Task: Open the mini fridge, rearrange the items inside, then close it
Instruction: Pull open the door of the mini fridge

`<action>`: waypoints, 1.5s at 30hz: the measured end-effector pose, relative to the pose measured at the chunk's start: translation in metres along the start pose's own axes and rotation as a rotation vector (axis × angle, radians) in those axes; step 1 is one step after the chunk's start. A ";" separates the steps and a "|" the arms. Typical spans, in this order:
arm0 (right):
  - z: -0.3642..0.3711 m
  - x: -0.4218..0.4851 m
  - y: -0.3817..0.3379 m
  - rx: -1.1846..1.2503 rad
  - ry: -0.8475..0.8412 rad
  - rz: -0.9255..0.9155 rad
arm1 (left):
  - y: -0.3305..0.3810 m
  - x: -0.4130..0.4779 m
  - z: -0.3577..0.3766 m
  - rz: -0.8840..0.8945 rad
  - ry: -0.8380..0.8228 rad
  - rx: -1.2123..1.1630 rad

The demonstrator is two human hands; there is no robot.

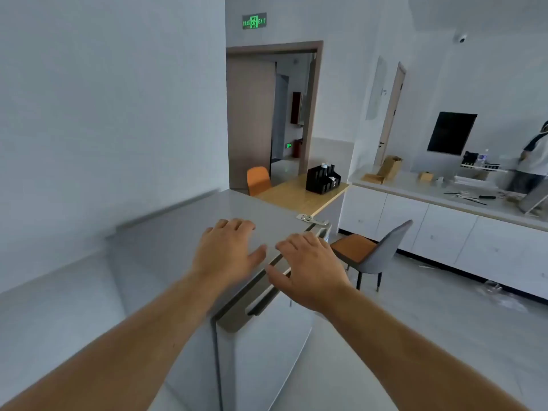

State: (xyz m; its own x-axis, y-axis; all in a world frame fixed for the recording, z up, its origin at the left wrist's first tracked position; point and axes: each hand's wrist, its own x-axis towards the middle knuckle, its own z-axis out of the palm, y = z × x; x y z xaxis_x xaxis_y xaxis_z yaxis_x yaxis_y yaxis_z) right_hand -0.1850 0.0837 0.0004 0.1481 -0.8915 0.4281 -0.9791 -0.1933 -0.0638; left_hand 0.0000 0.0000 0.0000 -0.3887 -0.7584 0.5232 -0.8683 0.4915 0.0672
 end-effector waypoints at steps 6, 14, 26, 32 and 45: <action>0.028 -0.018 -0.004 0.045 -0.021 -0.078 | -0.004 -0.010 0.030 -0.055 -0.125 -0.026; 0.046 -0.036 -0.015 0.162 -0.020 -0.144 | -0.008 -0.010 0.039 -0.102 -0.180 -0.141; 0.022 -0.045 -0.003 0.219 -0.045 0.121 | -0.006 -0.012 0.036 -0.149 -0.196 -0.201; 0.003 -0.051 0.050 0.058 -0.019 0.263 | -0.002 -0.009 0.035 -0.134 -0.188 -0.155; 0.000 -0.101 0.143 -0.106 -0.109 0.573 | -0.005 -0.010 0.042 -0.132 -0.155 -0.146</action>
State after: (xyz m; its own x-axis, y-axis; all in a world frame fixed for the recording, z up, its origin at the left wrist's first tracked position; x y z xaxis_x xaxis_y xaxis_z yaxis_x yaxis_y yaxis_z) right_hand -0.3402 0.1457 -0.0518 -0.4002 -0.8798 0.2566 -0.9150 0.3682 -0.1647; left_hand -0.0051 -0.0127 -0.0413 -0.3270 -0.8714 0.3657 -0.8656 0.4315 0.2543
